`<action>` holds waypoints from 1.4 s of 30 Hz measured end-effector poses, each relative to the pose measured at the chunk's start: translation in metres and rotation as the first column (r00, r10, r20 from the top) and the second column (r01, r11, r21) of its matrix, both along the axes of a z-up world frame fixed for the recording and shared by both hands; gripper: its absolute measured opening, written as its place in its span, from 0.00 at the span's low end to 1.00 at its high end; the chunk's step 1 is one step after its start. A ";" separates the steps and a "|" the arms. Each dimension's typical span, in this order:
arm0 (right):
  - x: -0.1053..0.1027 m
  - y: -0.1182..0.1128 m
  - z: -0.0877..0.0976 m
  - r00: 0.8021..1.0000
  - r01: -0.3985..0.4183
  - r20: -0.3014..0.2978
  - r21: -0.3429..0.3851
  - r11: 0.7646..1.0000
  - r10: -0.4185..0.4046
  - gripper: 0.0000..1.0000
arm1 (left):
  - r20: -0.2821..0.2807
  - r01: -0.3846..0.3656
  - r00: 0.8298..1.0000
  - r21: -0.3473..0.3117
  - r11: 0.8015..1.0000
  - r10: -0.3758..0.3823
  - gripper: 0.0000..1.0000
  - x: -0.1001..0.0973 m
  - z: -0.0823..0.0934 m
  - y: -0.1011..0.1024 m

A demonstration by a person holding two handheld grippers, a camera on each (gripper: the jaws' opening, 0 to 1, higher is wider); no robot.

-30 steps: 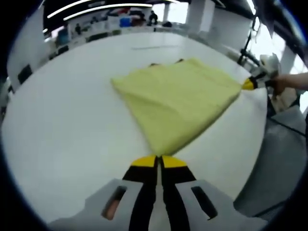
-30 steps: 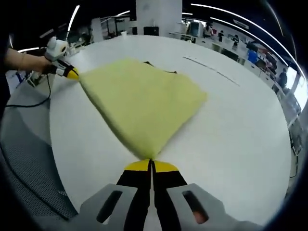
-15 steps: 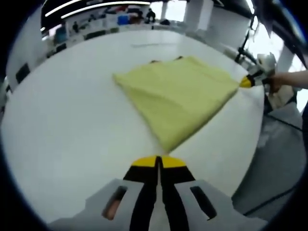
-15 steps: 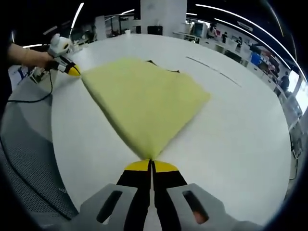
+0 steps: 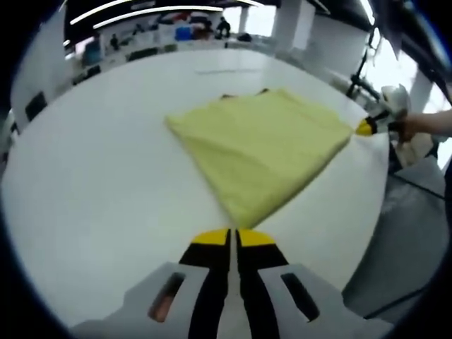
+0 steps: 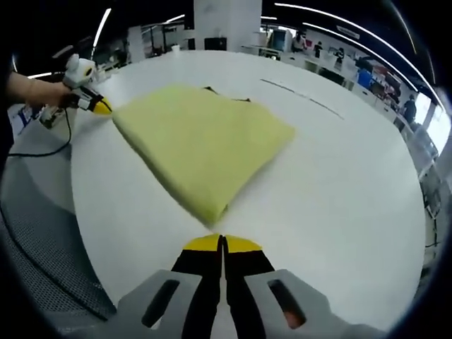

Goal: Fold the garment on the visible template until the final outline fits inside the template.

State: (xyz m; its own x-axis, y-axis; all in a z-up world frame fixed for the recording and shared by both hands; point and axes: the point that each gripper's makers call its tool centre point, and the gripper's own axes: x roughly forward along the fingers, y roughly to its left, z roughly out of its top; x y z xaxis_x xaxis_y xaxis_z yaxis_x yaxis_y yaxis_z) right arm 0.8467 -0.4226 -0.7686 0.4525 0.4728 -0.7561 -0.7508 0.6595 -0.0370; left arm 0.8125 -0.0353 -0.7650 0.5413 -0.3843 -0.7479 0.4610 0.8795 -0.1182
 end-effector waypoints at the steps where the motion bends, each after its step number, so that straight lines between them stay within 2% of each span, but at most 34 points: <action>1: 0.001 -0.002 0.002 1.000 0.010 0.004 0.003 1.000 -0.010 0.01 | 0.000 -0.006 1.000 0.002 1.000 0.006 0.00 -0.001 0.001 0.001; 5: 0.001 -0.005 0.016 0.998 0.043 0.035 0.013 0.999 -0.044 0.01 | 0.006 -0.028 1.000 0.018 0.999 0.027 0.01 -0.004 0.009 0.004; 8: 0.004 -0.001 0.034 0.995 0.067 0.073 0.055 0.996 -0.071 0.02 | 0.038 -0.055 0.998 0.007 0.998 0.055 0.08 -0.004 0.026 0.006; 15: -0.003 0.016 0.064 0.993 0.022 0.111 0.091 0.996 -0.032 0.25 | 0.067 -0.055 0.996 -0.030 0.998 0.057 0.31 -0.007 0.063 0.000; 18: -0.006 0.021 0.078 0.992 0.009 0.123 0.093 0.996 -0.020 0.41 | 0.057 -0.044 0.997 -0.056 0.997 0.047 0.47 -0.011 0.078 -0.004; 23: -0.011 0.025 0.108 0.986 -0.017 0.169 0.082 0.997 0.003 0.55 | 0.057 -0.036 0.998 -0.095 0.995 0.041 0.73 -0.021 0.097 -0.010; 27: -0.013 0.026 0.130 0.979 -0.021 0.205 0.091 0.996 0.002 0.65 | 0.059 -0.058 0.996 -0.120 0.991 0.066 0.82 -0.030 0.108 -0.011; 29: -0.014 0.026 0.143 0.970 -0.021 0.243 0.098 0.995 -0.003 0.70 | 0.066 -0.067 0.995 -0.130 0.989 0.076 0.86 -0.035 0.114 -0.011; 32: -0.018 0.027 0.158 0.964 -0.012 0.263 0.144 0.989 -0.026 0.81 | 0.069 -0.071 0.994 -0.125 0.990 0.080 0.90 -0.046 0.122 -0.012; 35: -0.025 0.027 0.161 0.963 -0.010 0.266 0.165 0.986 -0.035 0.87 | 0.064 -0.061 0.996 -0.111 0.992 0.068 0.94 -0.057 0.128 -0.013; 38: -0.035 0.027 0.156 0.969 -0.006 0.243 0.178 0.984 -0.038 0.93 | 0.065 -0.055 0.996 -0.111 0.992 0.062 0.97 -0.066 0.134 -0.015; 42: -0.049 0.025 0.149 0.981 0.040 0.173 0.237 0.971 -0.083 0.99 | 0.061 -0.060 0.996 -0.116 0.991 0.067 0.99 -0.075 0.139 -0.015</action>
